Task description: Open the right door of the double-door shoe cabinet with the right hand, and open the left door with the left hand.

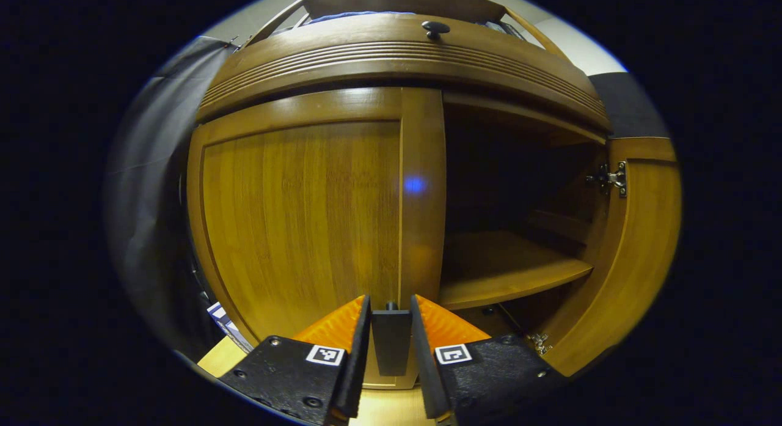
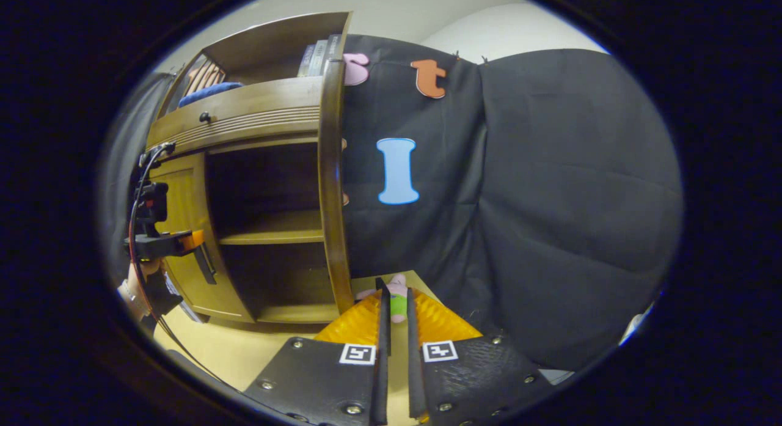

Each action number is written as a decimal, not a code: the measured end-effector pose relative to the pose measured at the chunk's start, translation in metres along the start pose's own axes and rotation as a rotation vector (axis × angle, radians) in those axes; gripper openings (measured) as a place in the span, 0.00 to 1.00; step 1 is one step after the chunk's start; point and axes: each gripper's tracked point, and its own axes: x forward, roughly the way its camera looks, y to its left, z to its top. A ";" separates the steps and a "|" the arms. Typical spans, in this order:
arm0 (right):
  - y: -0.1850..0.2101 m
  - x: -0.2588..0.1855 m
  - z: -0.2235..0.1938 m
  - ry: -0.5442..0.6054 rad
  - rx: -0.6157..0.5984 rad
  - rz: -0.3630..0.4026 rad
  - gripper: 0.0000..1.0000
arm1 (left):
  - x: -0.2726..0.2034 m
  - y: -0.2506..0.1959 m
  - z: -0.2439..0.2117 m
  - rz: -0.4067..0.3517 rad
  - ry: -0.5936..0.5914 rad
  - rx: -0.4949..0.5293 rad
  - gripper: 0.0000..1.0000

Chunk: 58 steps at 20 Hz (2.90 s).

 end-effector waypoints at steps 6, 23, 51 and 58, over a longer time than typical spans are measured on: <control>0.000 -0.003 -0.003 0.004 -0.019 0.009 0.14 | -0.003 0.001 0.000 -0.007 0.004 0.004 0.35; 0.014 -0.040 -0.001 -0.029 -0.025 0.095 0.14 | -0.086 0.023 -0.010 0.031 0.014 -0.043 0.32; 0.167 -0.035 -0.012 -0.003 -0.135 0.502 0.14 | -0.198 0.121 -0.021 0.228 0.042 -0.087 0.15; 0.189 -0.030 -0.018 0.012 -0.154 0.557 0.14 | -0.212 0.147 -0.027 0.278 0.049 -0.074 0.15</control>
